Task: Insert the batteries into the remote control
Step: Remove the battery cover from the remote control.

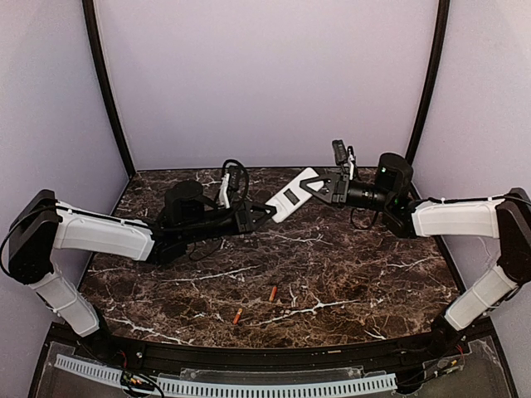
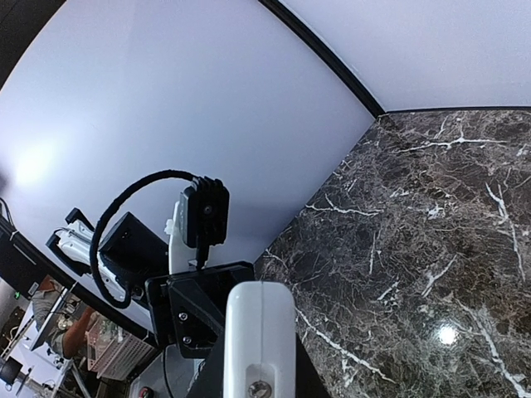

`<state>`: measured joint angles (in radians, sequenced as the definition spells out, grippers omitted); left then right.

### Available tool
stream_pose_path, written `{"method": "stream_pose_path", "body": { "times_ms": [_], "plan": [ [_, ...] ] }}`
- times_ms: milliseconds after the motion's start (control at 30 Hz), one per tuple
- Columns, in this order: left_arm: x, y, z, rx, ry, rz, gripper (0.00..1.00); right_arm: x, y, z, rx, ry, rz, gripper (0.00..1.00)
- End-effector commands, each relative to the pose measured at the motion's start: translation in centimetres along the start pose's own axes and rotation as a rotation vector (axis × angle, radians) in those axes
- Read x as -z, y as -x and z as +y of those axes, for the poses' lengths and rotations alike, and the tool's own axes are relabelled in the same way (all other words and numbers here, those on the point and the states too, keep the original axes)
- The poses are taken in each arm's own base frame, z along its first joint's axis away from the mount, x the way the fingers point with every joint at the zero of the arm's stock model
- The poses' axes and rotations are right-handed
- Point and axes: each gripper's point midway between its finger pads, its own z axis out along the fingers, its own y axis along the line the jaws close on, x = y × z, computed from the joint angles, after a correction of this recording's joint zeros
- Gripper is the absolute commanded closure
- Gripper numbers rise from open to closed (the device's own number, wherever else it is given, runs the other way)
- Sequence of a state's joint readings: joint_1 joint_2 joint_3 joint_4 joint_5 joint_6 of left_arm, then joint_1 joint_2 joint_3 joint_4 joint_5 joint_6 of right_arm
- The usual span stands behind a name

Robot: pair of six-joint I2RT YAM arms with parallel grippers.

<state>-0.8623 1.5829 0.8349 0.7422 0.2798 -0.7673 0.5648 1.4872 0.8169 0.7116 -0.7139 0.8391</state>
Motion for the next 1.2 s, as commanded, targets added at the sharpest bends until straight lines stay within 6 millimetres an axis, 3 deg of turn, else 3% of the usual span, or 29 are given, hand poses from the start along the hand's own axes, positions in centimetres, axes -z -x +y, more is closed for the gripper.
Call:
{"method": "stream_pose_path", "body": {
  "times_ms": [0, 367, 567, 633, 1167],
  "plan": [
    [0.2, 0.1, -1.0, -0.003, -0.038, 0.006, 0.76, 0.0, 1.2, 0.6, 0.042, -0.001, -0.030, 1.00],
    [0.3, -0.2, -0.9, -0.010, -0.047, 0.006, 0.87, 0.6, 2.0, 2.1, 0.059, 0.054, -0.046, 1.00],
    [0.4, -0.4, -1.2, -0.002, -0.068, 0.012, 0.68, 0.5, 1.7, 1.7, 0.058, 0.052, -0.031, 1.00],
    [0.4, -0.2, -1.4, -0.003, -0.073, 0.009, 0.66, 0.4, 1.6, 1.5, 0.051, 0.050, -0.028, 1.00],
    [0.5, 0.8, -2.8, -0.012, -0.119, -0.009, 0.72, 0.4, 1.2, -0.8, 0.047, -0.068, -0.026, 1.00]
  ]
}}
